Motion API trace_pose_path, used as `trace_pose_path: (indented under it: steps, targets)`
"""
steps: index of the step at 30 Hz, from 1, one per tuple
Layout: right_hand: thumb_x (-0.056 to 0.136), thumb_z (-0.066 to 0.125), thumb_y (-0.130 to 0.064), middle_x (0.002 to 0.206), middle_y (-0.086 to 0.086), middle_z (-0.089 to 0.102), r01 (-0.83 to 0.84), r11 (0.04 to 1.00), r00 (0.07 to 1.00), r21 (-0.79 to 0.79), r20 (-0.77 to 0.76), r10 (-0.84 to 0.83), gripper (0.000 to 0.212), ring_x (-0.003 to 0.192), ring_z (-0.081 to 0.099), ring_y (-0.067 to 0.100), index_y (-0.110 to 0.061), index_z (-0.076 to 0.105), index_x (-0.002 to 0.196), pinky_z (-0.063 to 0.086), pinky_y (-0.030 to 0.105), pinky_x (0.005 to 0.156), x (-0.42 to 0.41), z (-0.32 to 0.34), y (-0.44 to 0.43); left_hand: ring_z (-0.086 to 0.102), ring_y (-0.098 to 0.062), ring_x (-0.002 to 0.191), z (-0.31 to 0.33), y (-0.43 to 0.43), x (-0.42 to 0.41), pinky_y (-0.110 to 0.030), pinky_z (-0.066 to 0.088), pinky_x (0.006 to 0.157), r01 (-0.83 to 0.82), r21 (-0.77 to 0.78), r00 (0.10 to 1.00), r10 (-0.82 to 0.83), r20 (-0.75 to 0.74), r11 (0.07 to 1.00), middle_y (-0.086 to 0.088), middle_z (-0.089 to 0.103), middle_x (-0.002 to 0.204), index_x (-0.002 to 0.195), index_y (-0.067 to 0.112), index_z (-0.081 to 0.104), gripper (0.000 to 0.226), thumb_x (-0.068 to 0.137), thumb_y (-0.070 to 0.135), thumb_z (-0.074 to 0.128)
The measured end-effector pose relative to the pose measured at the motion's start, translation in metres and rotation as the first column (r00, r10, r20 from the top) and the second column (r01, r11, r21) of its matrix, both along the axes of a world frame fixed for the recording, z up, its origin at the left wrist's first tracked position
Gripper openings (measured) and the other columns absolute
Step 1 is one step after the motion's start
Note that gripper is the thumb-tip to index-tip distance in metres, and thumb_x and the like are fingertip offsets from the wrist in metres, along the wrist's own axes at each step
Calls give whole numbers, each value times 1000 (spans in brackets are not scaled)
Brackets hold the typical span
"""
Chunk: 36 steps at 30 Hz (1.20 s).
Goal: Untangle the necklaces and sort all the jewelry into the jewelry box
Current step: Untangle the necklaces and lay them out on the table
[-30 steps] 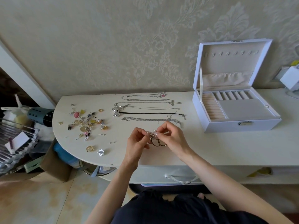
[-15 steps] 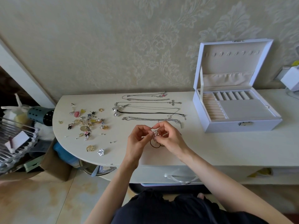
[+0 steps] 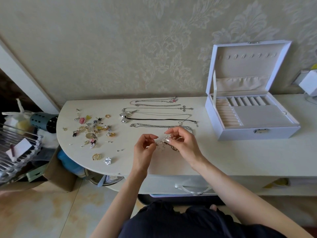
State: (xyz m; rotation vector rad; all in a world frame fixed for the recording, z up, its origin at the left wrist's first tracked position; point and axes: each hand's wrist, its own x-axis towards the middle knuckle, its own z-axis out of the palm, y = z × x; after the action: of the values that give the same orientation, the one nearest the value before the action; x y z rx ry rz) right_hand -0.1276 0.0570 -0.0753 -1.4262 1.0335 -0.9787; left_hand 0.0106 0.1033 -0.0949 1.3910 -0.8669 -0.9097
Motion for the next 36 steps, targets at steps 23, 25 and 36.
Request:
trace_pose_path:
  steps: [23, 25, 36]
  targets:
    - [74, 45, 11, 88, -9, 69, -14, 997, 984, -79, -179, -1, 45, 67, 55, 9, -26, 67, 85, 45, 20, 68, 1, -5, 0, 62, -10, 63, 10, 2, 0, -16, 47, 61, 10, -40, 994, -14, -105, 999, -4, 57, 77, 100, 0, 57, 14, 88, -6, 56]
    - [76, 48, 9, 97, -15, 68, -65, 993, 953, -102, -303, 31, 44, 66, 53, 5, -26, 66, 95, 46, 21, 73, 3, -8, -1, 62, -11, 65, 11, 2, 0, -17, 47, 62, 24, -64, 995, -31, -100, 998, -4, 57, 77, 100, -1, 57, 14, 88, -8, 55]
    - [80, 56, -9, 87, -8, 52, -202, 967, 697, -154, -716, 31, 28, 93, 51, 16, -26, 67, 99, 31, 24, 70, 1, -18, -8, 60, -8, 98, 6, 3, 6, -14, 44, 79, 21, -35, 977, -13, 212, 999, 2, 67, 106, 92, 11, 64, 42, 75, -19, 41]
